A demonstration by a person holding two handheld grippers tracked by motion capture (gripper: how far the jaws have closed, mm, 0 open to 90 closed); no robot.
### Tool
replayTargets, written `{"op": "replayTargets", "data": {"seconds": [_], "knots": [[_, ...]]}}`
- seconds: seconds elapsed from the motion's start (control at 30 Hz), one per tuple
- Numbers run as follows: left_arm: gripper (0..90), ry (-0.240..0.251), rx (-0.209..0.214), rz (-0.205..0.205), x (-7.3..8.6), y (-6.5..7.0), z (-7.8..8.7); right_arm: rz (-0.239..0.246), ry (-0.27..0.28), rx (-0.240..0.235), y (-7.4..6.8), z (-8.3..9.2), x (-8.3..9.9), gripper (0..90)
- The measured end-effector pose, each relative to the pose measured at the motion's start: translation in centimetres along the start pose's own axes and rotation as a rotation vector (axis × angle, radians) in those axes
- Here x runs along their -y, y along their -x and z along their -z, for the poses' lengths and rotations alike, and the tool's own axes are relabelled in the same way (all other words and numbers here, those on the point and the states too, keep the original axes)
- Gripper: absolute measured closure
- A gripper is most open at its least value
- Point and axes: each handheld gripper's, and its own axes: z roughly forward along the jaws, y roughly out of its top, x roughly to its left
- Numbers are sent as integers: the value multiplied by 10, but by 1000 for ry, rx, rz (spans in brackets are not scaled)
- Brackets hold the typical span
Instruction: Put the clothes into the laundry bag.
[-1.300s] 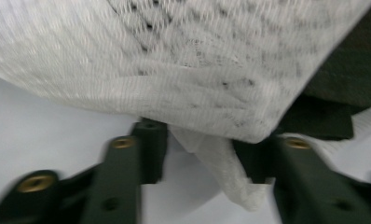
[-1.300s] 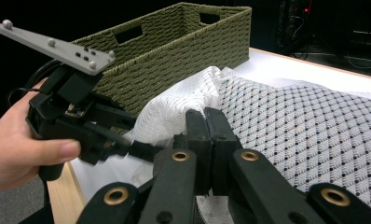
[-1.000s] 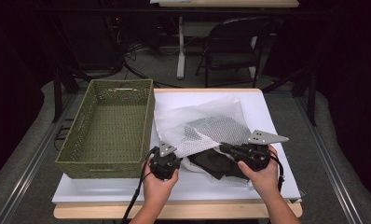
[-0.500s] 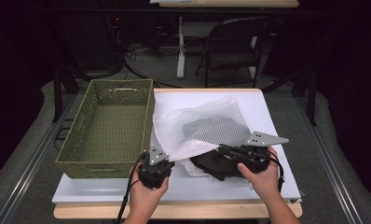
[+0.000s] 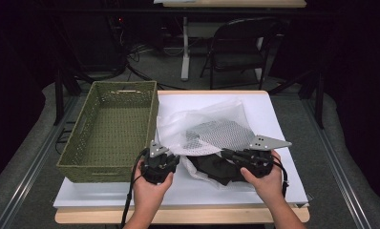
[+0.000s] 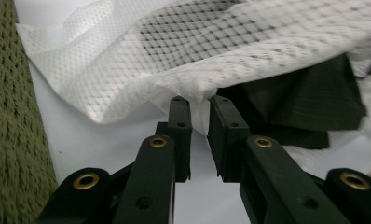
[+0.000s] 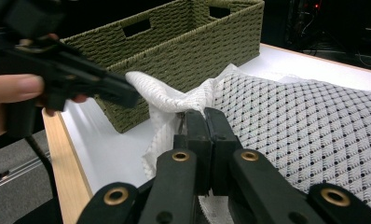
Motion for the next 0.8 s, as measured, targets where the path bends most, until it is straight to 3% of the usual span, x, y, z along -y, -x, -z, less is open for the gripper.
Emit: {"op": "replayTargets", "data": {"seconds": [0.13, 0.33, 0.47, 0.53, 0.67, 0.73, 0.8], "knots": [[753, -17, 27, -15, 7, 9, 6, 5, 6, 0, -1, 1, -1, 896], [689, -73, 54, -32, 18, 20, -11, 4, 12, 4, -3, 2, -3, 895], [561, -65, -5, -33, 16, 19, -25, 6, 11, 0, -3, 2, -3, 896], [537, -59, -32, -17, 14, 16, -36, 8, 10, -1, -3, 1, -3, 895], [551, -69, -52, 15, 13, 13, -56, 5, 11, -3, -3, 2, -2, 896], [609, -66, -62, 9, 12, 12, -60, 3, 11, -2, -2, 2, -2, 895], [733, -52, -77, 7, 12, 11, -62, 5, 12, -1, -2, 2, -1, 895]]}}
